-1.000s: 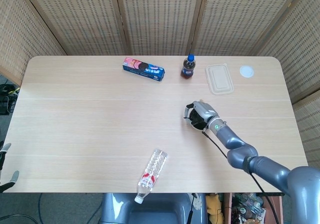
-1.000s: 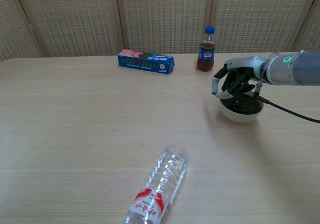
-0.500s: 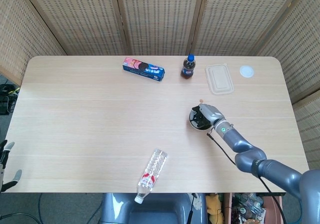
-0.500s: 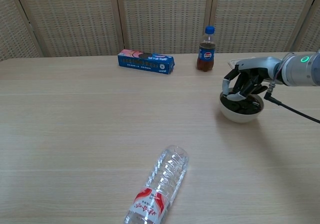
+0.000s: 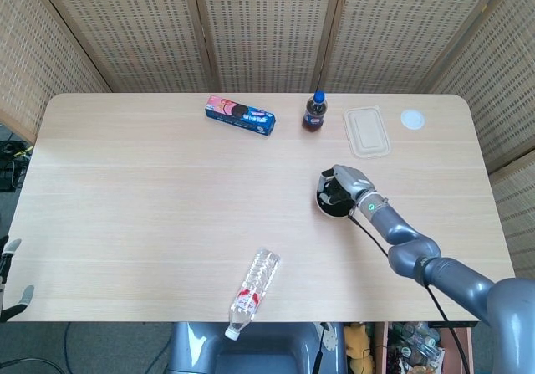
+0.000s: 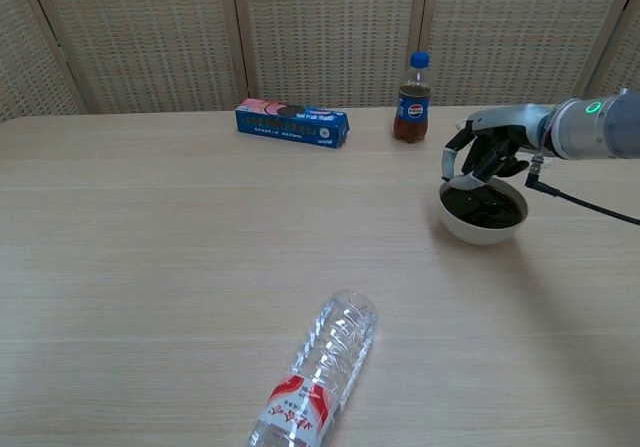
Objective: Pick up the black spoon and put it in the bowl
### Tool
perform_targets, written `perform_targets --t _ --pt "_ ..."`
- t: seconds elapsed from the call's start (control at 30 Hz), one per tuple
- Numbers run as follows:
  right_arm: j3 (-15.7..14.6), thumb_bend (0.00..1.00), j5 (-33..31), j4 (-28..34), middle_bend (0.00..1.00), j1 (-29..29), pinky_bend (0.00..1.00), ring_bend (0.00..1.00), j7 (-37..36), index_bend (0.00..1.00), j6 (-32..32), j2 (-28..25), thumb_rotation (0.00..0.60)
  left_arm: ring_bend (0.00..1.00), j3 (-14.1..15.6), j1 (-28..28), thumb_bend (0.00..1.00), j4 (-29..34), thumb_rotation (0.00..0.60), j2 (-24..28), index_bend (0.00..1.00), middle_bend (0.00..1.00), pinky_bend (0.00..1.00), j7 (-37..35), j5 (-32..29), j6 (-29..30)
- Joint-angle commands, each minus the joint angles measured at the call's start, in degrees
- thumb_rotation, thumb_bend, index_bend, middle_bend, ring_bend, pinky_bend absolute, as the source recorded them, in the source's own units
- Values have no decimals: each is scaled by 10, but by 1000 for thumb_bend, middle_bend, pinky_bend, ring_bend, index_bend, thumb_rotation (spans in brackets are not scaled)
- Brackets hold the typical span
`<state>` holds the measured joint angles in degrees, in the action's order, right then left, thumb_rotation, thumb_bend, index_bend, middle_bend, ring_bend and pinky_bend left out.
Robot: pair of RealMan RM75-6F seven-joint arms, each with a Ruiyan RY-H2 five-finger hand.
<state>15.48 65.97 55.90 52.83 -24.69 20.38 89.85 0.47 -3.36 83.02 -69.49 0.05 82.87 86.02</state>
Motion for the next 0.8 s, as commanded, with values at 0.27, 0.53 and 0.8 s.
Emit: perform_targets --t 0.27,0.53,0.8 --pt "-1 908 11 27 958 2 1000 999 -1 759 -2 -2 600 0 0 -1 365 -3 600 0 0 0 0 -6 1 0" --pt "-12 909 11 62 958 -18 1000 999 0 759 6 -27 600 0 0 1 364 -5 600 0 0 0 0 -8 4 -1" --pt "-14 908 1 42 958 -28 1000 999 -2 759 12 -34 600 0 1 1 364 -1 600 -1 0 0 0 -4 6 0"
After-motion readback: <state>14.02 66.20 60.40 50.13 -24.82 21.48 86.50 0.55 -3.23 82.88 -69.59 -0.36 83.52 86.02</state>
